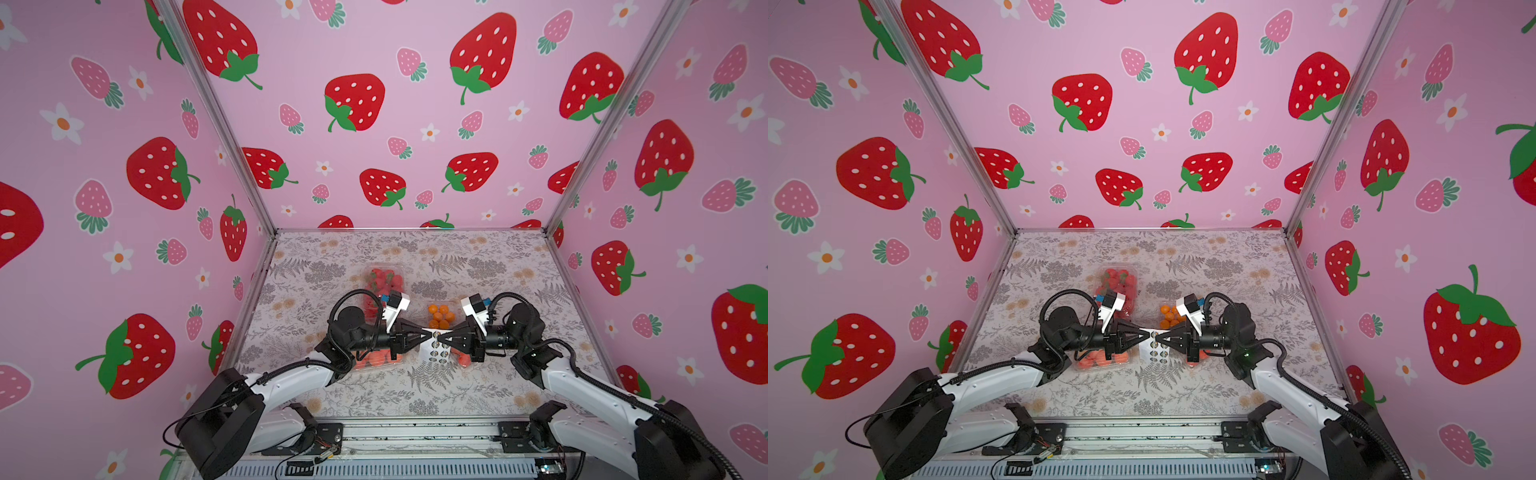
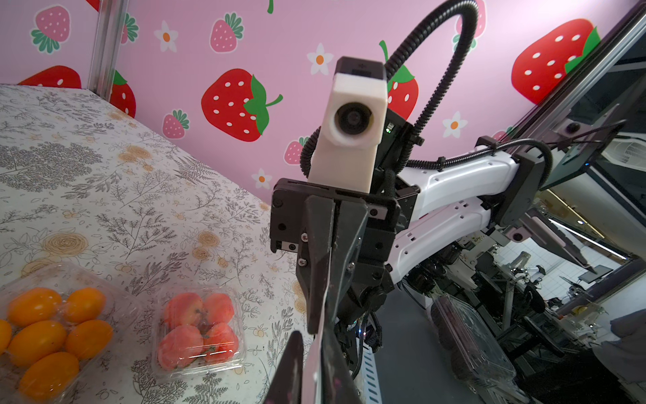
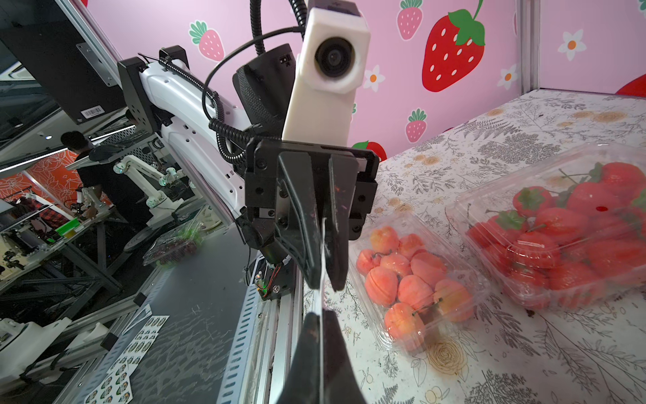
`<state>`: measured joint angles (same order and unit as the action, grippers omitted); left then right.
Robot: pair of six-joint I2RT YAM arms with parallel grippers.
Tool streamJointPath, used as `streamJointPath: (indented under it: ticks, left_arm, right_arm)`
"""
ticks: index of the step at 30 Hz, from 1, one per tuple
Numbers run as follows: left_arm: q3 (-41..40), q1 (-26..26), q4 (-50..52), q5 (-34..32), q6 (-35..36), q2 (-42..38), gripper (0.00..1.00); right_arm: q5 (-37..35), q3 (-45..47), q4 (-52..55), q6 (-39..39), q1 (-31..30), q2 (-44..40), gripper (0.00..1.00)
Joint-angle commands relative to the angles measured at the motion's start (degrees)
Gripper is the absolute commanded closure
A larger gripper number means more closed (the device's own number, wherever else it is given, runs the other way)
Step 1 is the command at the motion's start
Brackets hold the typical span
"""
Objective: Label fruit boxes
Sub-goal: Adjust the label sticker.
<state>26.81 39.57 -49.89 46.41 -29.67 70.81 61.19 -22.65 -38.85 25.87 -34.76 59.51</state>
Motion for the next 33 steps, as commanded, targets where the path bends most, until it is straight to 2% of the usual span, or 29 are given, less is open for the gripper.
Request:
streamJointPath:
  ticks: [1,4,5,6,18,23,28,33]
  left_arm:
    - [1.4,-0.2,-1.8,1.7,0.8,0.3,0.86]
    - [1.0,-0.2,-2.9,2.5,0.6,0.2,0.93]
    - [0.8,-0.1,-3.1,2.6,0.4,0.2,1.00]
    - [0.7,-0.2,-3.5,2.9,0.3,0.2,1.00]
    - [1.8,1.3,-7.5,6.6,-0.3,2.9,1.00]
    - [2.3,1.2,-7.5,6.4,-0.2,4.4,1.00]
    - [1.8,0.4,-8.4,6.3,-0.9,4.7,1.00]
    - [0.8,-0.2,-7.9,5.7,-0.7,4.0,1.00]
  right_arm:
    - [1.7,-1.4,-2.5,-0.5,-0.1,0.1,1.00]
    - [1.4,-1.2,-1.9,-0.9,-0.1,-0.5,1.00]
    - [1.0,-1.0,-1.8,-1.1,-0.1,-0.7,1.00]
    - [0.9,-1.0,-1.7,-1.2,-0.1,-0.8,1.00]
    - [2.5,-2.4,-4.6,0.0,-0.3,3.2,1.00]
    - [4.1,-3.0,-3.1,-1.9,-2.0,3.6,0.92]
    - [6.0,-3.7,-2.8,-2.8,-3.3,4.4,1.00]
    - [6.7,-2.5,-3.2,-3.2,-3.3,2.5,1.00]
